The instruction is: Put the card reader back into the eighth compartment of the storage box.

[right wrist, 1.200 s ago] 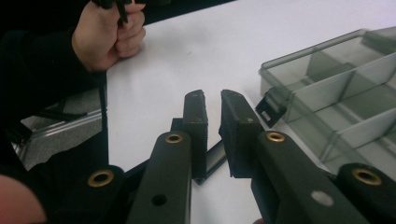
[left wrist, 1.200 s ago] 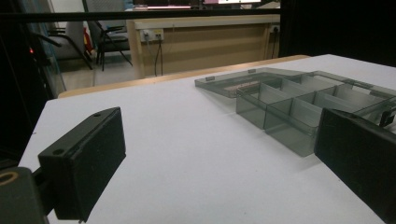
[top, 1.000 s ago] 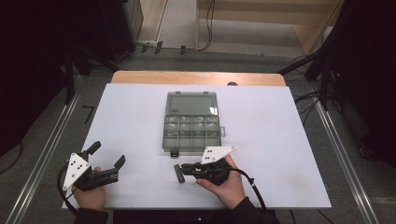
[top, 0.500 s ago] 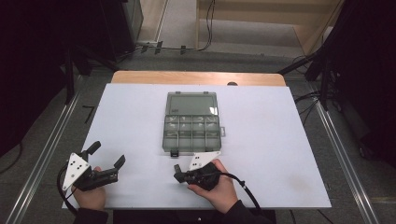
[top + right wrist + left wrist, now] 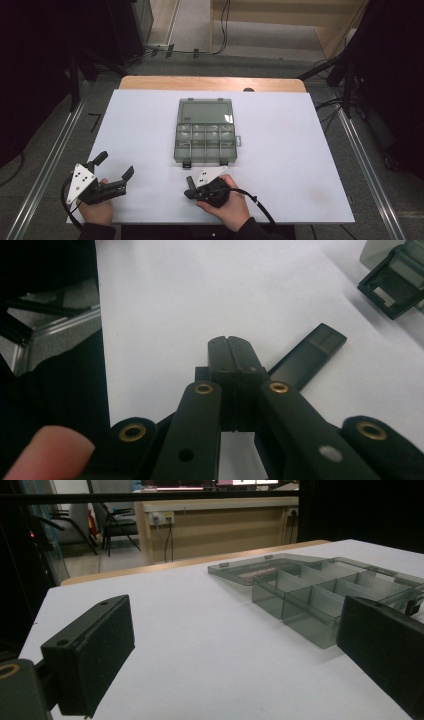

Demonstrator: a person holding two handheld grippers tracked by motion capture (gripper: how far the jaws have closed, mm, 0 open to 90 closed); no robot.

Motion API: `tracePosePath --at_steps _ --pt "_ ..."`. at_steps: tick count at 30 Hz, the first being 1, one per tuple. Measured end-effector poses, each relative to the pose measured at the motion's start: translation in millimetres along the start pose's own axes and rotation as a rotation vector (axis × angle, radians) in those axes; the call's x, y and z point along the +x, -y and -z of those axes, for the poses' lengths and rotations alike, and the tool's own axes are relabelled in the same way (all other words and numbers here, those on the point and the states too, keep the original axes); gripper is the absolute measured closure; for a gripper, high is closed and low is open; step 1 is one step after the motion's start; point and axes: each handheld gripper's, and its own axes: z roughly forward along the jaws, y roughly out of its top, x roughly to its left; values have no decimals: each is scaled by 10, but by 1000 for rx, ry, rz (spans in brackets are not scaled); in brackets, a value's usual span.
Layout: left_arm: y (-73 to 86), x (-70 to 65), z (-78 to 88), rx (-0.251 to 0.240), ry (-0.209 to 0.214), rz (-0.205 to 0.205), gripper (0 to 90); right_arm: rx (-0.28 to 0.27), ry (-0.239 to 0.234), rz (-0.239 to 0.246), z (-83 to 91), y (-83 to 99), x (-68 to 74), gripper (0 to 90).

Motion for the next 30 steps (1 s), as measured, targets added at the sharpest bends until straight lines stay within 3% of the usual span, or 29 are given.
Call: tracePosePath --at_steps 8,19,22,24,30 --pt "0 0 -1 0 1 -3 22 22 30 11 -4 3 7 871" --pt "0 -1 -2 4 1 -6 23 27 62 3 92 46 -93 869" --pt "0 0 -2 3 1 -6 23 1 46 19 153 24 -119 824" --pt "0 -2 -5 5 1 -7 23 -18 61 24 214 -27 -145 797" --pt "0 0 -3 4 1 -6 23 -7 82 24 227 -125 -214 678"
